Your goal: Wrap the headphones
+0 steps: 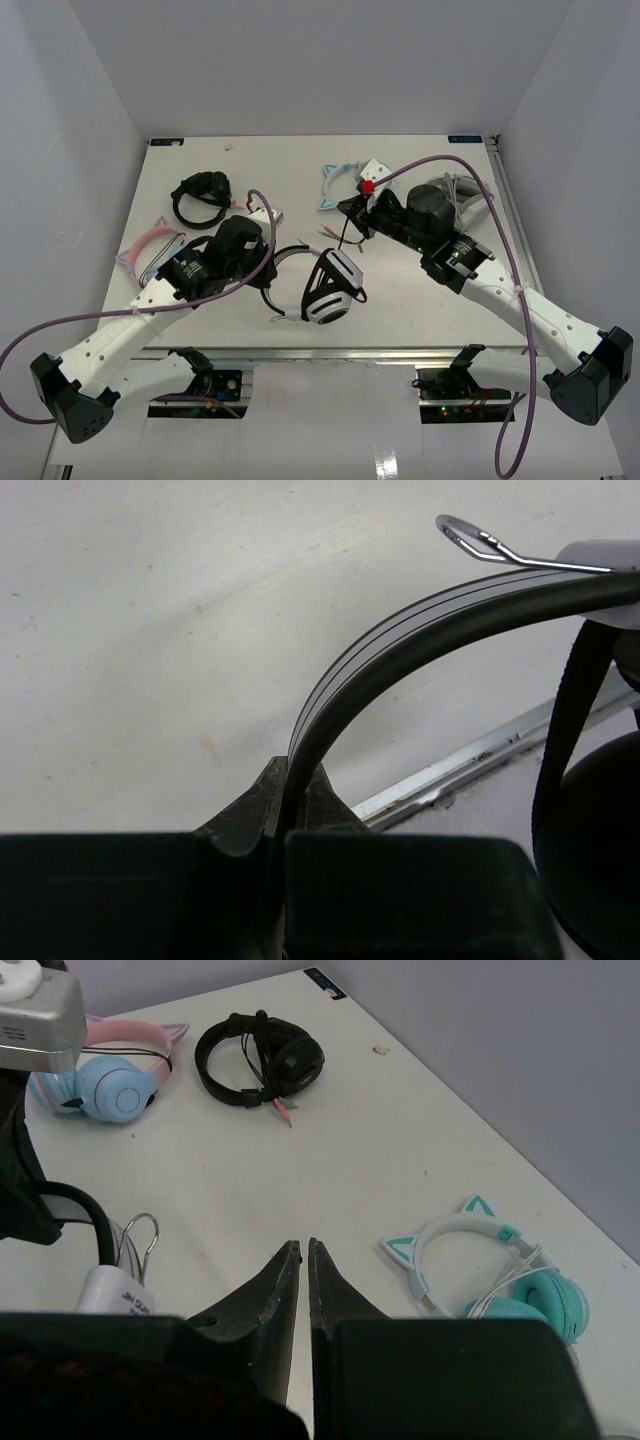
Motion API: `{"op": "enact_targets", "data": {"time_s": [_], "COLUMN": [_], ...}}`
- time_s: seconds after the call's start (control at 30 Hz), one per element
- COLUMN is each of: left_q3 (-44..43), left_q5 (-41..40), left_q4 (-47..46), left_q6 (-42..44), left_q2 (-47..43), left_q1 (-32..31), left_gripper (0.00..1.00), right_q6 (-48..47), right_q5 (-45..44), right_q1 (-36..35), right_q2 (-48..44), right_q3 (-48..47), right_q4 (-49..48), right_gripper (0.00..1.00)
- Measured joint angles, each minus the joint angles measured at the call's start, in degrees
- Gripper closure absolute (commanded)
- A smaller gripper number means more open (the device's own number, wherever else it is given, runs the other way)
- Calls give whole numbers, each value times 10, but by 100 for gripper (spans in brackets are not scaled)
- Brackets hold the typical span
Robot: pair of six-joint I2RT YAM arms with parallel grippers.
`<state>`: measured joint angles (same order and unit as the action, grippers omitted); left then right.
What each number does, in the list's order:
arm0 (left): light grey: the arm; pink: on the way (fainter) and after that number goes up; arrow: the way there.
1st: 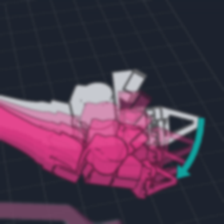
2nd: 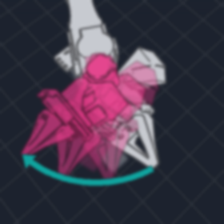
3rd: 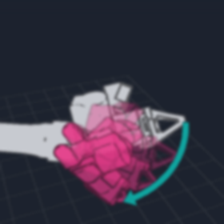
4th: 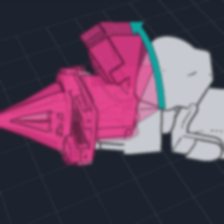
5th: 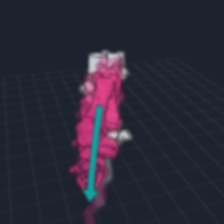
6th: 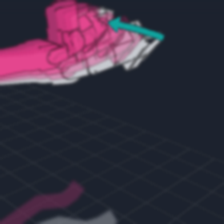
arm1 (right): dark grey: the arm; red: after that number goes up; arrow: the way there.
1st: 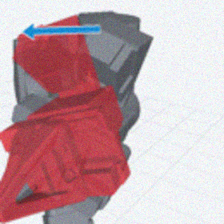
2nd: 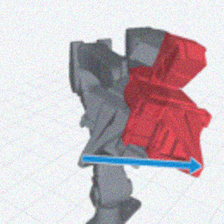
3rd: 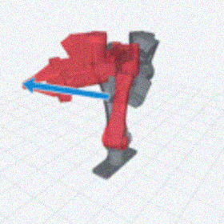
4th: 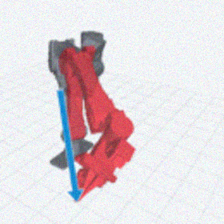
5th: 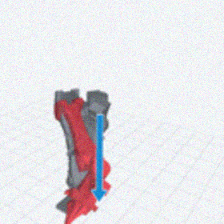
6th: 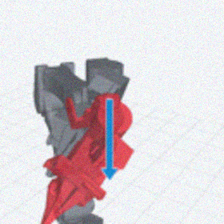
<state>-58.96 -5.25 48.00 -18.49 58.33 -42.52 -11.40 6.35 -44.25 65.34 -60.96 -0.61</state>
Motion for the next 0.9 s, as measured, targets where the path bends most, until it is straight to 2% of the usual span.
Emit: {"op": "enact_targets", "data": {"time_s": [0.5,0.9], "left_q3": [-12,-56], "left_q5": [-65,-218], "left_q4": [-11,-12], "left_q6": [20,12], "left_q2": [13,78], "left_q1": [-18,-37], "left_gripper": [100,100], "right_q6": [-25,-22], "right_q5": [-1,1], "right_q1": [0,0], "right_q2": [109,172], "right_q3": [-127,-223], "right_q4": [67,197], "right_gripper": [92,92]}}
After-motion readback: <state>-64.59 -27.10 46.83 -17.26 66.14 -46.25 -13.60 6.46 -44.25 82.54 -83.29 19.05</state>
